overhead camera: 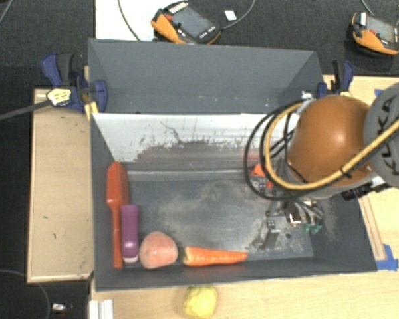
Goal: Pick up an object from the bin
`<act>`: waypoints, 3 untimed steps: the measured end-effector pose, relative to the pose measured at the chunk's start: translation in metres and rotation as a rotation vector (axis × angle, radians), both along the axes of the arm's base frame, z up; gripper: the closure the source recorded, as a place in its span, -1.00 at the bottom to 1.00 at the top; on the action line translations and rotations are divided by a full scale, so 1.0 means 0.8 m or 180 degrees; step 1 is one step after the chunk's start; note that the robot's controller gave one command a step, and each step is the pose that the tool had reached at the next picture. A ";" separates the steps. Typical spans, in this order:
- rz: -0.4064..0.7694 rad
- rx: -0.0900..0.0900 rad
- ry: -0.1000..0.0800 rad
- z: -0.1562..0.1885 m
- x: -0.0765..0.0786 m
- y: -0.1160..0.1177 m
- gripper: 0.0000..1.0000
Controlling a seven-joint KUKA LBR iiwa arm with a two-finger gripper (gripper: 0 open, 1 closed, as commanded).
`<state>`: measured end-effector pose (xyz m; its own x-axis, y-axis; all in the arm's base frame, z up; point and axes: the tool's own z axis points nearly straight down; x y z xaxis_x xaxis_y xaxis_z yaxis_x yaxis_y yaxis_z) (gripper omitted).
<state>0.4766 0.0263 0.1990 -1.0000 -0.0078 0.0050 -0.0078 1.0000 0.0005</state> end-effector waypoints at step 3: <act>0.0476 -0.0001 -0.0048 -0.055 0.008 0.127 -1.00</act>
Offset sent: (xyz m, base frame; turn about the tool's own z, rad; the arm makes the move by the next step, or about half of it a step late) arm 0.0028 0.0796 -0.1290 -0.3493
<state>0.4829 0.1279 0.1550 -0.9876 -0.1568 -0.0099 -0.1568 0.9876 -0.0009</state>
